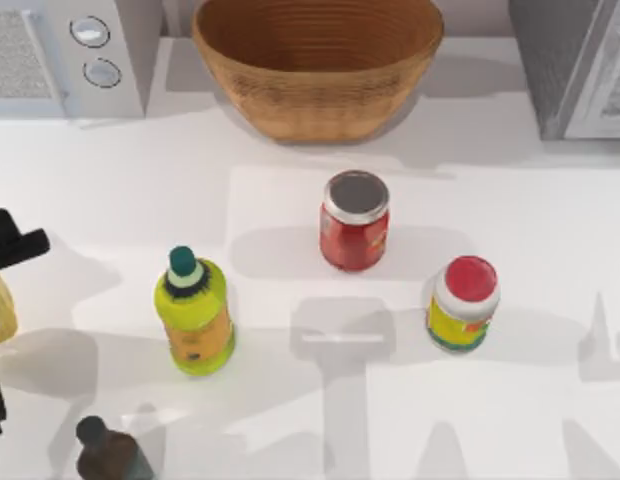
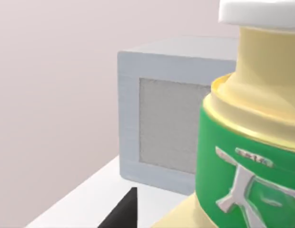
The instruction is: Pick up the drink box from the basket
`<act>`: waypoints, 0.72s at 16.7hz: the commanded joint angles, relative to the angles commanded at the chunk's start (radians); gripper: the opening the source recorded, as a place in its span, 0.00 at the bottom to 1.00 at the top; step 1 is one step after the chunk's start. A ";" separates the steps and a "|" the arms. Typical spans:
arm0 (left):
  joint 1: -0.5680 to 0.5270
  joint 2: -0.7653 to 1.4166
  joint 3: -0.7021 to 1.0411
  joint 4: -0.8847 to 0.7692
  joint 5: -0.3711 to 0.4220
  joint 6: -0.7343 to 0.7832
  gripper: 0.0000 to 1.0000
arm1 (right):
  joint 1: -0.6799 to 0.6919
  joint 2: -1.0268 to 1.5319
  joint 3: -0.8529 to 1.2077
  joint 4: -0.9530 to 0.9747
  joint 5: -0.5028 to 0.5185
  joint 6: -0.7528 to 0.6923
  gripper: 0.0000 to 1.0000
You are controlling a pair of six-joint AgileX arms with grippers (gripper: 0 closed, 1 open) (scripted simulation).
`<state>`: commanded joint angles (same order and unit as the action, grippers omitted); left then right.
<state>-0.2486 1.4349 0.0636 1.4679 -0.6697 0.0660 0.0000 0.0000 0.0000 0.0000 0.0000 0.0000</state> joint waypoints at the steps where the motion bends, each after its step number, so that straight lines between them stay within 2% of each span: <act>1: 0.000 0.000 0.000 0.000 0.000 0.000 0.38 | 0.000 0.000 0.000 0.000 0.000 0.000 1.00; 9: 0.000 0.000 0.000 0.000 0.000 0.000 0.98 | 0.000 0.000 0.000 0.000 0.000 0.000 1.00; 12: 0.000 0.000 0.000 0.000 0.000 0.000 1.00 | 0.000 0.000 0.000 0.000 0.000 0.000 1.00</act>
<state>-0.2486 1.4349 0.0636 1.4679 -0.6697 0.0660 0.0000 0.0000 0.0000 0.0000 0.0000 0.0000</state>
